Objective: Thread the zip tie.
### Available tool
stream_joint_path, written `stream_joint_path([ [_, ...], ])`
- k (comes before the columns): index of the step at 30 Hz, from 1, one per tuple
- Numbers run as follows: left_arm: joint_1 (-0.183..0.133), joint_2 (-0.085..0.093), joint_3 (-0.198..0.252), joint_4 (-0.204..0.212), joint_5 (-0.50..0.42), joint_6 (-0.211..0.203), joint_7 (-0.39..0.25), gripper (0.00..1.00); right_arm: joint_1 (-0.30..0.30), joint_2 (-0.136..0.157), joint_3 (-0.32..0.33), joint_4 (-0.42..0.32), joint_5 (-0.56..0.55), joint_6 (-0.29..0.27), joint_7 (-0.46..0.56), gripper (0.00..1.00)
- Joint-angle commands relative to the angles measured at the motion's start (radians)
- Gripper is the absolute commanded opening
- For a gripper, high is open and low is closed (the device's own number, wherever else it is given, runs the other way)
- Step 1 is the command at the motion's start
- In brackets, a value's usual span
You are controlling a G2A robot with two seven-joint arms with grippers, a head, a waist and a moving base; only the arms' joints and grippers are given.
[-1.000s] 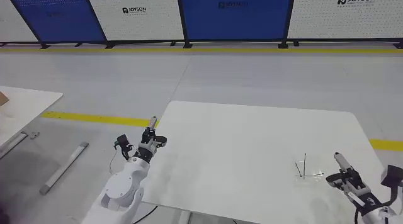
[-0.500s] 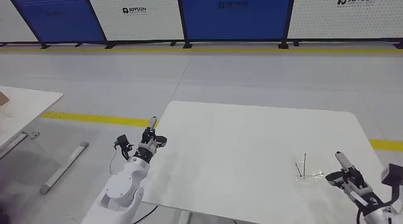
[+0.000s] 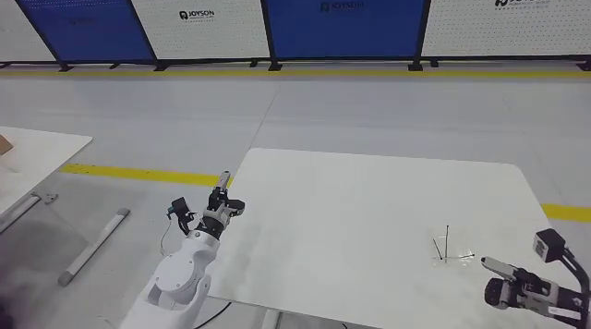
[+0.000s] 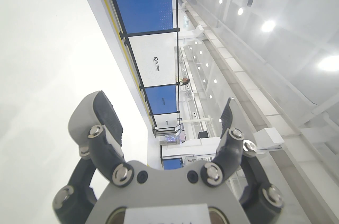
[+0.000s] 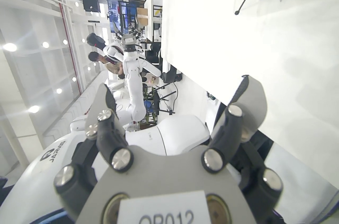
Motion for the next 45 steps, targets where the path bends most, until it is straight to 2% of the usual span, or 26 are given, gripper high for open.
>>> stream_joint_path([
  [1,0.000,0.000,0.000,0.000,0.000,0.000,0.000,1.00,-0.002,0.000,0.000,-0.002,0.001,-0.001,-0.019,1.00],
  [7,0.000,0.000,0.000,0.000,0.000,0.000,0.000,1.00,-0.002,0.000,0.000,-0.002,0.001,-0.001,-0.019,1.00],
  [9,0.000,0.000,0.000,0.000,0.000,0.000,0.000,1.00,0.008,0.011,-0.048,0.003,0.065,0.025,0.013,1.00],
  [11,0.000,0.000,0.000,0.000,0.000,0.000,0.000,1.00,0.035,0.051,-0.059,0.024,0.088,0.018,0.013,1.00],
  [15,0.000,0.000,0.000,0.000,0.000,0.000,0.000,1.00,0.028,0.134,-0.076,0.015,0.128,0.006,0.013,1.00],
  [20,0.000,0.000,0.000,0.000,0.000,0.000,0.000,1.00,0.045,0.247,-0.105,0.037,0.157,0.057,0.013,1.00],
  [23,0.000,0.000,0.000,0.000,0.000,0.000,0.000,1.00,0.091,0.307,-0.151,0.105,0.217,0.069,0.013,1.00],
  [26,0.000,0.000,0.000,0.000,0.000,0.000,0.000,1.00,0.167,0.356,-0.250,0.177,0.322,0.095,0.013,1.00],
  [40,0.000,0.000,0.000,0.000,0.000,0.000,0.000,1.00,0.167,0.356,-0.250,0.177,0.322,0.095,0.013,1.00],
  [43,0.000,0.000,0.000,0.000,0.000,0.000,0.000,1.00,0.194,0.357,-0.289,0.140,0.219,0.088,-0.018,1.00],
  [45,0.000,0.000,0.000,0.000,0.000,0.000,0.000,1.00,0.243,0.353,-0.332,0.143,0.178,0.103,-0.026,1.00],
])
